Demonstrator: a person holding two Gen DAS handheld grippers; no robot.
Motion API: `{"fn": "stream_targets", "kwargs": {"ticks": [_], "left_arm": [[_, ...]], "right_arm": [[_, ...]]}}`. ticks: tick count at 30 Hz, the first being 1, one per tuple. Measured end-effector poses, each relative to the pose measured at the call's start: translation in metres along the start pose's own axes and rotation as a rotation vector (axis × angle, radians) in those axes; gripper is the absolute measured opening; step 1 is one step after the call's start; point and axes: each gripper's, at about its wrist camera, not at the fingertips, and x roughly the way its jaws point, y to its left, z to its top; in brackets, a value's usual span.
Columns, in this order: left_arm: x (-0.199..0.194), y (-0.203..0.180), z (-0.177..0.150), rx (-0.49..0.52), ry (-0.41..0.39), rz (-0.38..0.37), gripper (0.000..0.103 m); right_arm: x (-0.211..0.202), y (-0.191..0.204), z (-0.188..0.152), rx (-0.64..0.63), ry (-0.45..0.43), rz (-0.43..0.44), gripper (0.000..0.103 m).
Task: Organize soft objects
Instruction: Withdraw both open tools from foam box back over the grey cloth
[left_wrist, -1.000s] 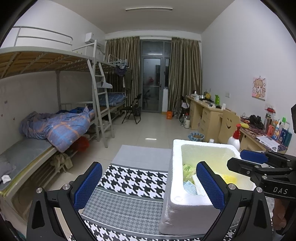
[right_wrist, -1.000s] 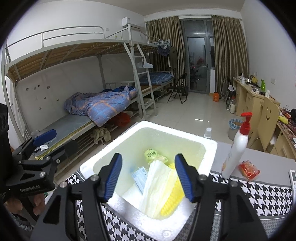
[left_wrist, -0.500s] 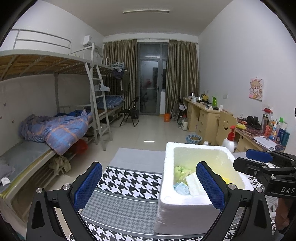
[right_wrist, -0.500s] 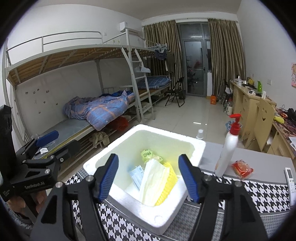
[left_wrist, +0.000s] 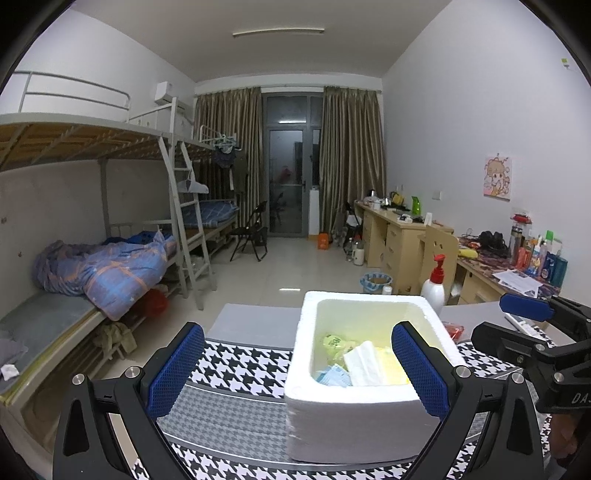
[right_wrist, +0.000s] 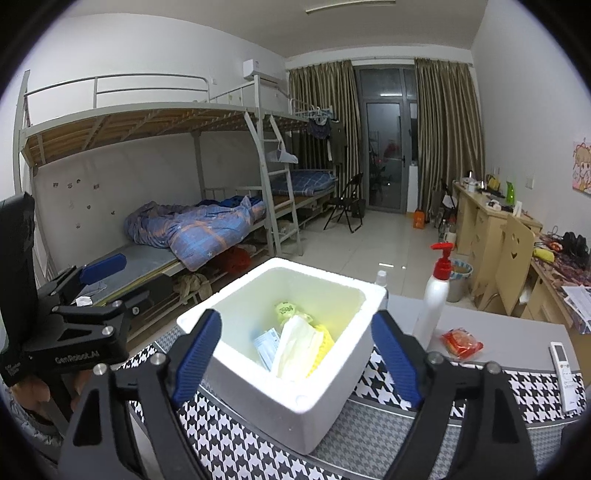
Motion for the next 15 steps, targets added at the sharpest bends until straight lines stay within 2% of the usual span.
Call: {"fn": "stream_targets", "kwargs": {"ticks": [15], "left_arm": [[-0.023, -0.016, 0.001, 0.024, -0.038, -0.028, 0.102]], "right_arm": [[-0.028, -0.002, -0.008, -0.011, -0.064, -0.002, 0.092]]}}
